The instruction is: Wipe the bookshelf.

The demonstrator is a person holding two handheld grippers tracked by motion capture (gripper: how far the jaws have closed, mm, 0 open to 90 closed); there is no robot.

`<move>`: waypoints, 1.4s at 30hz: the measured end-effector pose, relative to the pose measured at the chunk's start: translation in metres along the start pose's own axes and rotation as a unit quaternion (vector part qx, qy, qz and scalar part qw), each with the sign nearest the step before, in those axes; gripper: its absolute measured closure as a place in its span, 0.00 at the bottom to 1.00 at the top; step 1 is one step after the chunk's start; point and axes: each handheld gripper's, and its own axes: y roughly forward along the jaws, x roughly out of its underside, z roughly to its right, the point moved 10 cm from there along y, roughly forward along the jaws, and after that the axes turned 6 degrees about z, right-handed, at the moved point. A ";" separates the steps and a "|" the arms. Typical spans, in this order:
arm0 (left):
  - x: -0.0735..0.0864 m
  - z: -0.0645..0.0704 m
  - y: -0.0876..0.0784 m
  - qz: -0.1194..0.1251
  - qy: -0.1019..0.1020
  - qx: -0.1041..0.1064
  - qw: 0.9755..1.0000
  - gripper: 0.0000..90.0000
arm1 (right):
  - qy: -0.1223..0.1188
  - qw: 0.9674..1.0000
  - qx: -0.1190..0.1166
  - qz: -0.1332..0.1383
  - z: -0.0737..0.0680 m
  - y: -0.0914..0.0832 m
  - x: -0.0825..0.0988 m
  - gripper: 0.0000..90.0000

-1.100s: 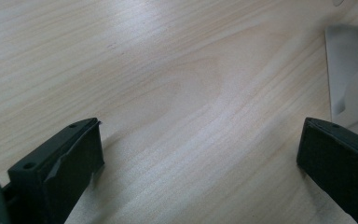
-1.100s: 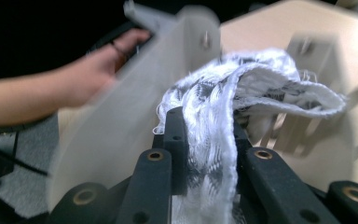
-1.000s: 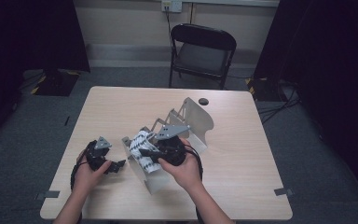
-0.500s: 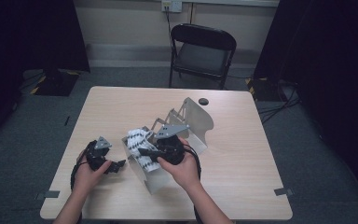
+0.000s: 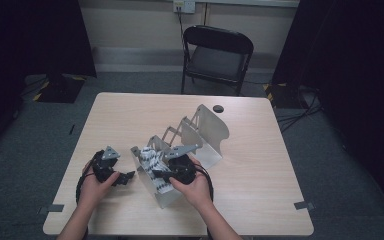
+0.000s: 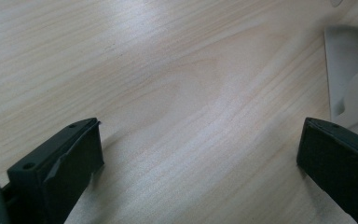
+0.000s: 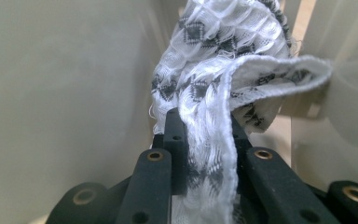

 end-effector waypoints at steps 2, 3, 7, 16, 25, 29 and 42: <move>0.000 0.000 0.000 0.000 0.000 0.000 1.000 0.00 | 0.003 1.000 0.002 -0.008 0.002 0.003 0.007 0.87; 0.000 0.000 0.000 0.000 0.000 0.000 1.000 0.00 | 0.003 1.000 0.002 -0.011 0.003 0.004 0.011 0.86; 0.000 0.000 0.000 0.000 -0.001 0.000 1.000 0.00 | 0.008 0.999 0.004 -0.032 0.005 0.010 0.028 0.86; 0.000 0.000 0.000 0.000 -0.001 0.000 1.000 0.00 | 0.016 0.999 0.001 -0.045 0.006 0.013 0.051 0.86; 0.000 0.000 0.000 -0.001 0.001 -0.001 1.000 0.00 | 0.016 0.999 -0.002 -0.047 0.002 0.004 0.060 0.83; 0.000 0.000 0.001 -0.001 0.000 0.000 1.000 0.00 | 0.012 0.999 0.008 -0.048 0.002 -0.002 0.060 0.74; 0.000 0.001 0.000 -0.002 -0.002 -0.001 1.000 0.00 | 0.020 0.998 0.059 -0.002 0.010 -0.039 0.042 0.54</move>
